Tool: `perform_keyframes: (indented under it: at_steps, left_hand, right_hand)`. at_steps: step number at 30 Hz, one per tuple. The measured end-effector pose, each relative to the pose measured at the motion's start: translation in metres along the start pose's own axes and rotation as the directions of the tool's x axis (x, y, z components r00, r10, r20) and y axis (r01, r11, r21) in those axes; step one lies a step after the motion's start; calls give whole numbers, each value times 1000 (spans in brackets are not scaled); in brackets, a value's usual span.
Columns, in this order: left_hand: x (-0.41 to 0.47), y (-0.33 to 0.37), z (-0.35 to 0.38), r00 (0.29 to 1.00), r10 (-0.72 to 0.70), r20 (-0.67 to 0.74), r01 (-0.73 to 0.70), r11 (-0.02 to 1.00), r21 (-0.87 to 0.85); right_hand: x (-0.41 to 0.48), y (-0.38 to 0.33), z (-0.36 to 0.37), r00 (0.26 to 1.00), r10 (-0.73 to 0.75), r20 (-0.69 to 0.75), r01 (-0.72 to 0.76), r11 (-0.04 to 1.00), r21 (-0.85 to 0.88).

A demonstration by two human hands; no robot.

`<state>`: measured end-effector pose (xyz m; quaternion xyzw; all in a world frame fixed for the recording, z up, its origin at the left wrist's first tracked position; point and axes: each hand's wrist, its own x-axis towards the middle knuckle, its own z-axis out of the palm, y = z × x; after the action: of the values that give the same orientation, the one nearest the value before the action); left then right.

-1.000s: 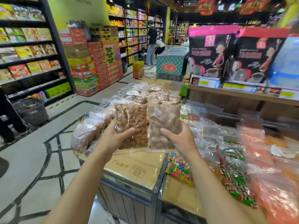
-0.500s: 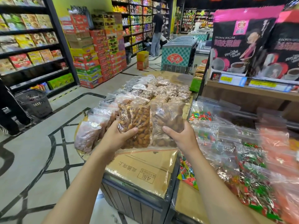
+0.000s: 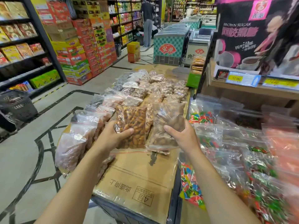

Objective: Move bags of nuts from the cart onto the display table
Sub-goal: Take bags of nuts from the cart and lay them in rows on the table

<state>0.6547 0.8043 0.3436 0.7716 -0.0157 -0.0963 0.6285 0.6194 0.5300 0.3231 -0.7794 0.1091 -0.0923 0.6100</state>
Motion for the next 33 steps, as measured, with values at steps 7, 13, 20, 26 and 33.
perform_keyframes:
  at_steps: [7,13,20,26,33]
  left_hand:
    - [47,-16,-21,993,29,114,-27,999,-17]
    - [75,-39,-42,973,-7,233,1,1000,26]
    - [86,-69,-46,937,-38,348,17,998,62]
    - [98,-108,-43,919,-160,360,132,986,103]
    - [98,-137,-30,911,-231,341,166,964,210]
  right_hand:
    - [12,-1,27,994,31,-107,-37,998,-57]
    - [-6,12,60,965,138,-223,-155,986,-62]
    - [-25,42,88,924,250,-288,-289,952,-101]
    - [-29,67,103,898,344,-274,-390,911,-135]
    - [-27,104,121,852,448,-271,-491,863,-117]
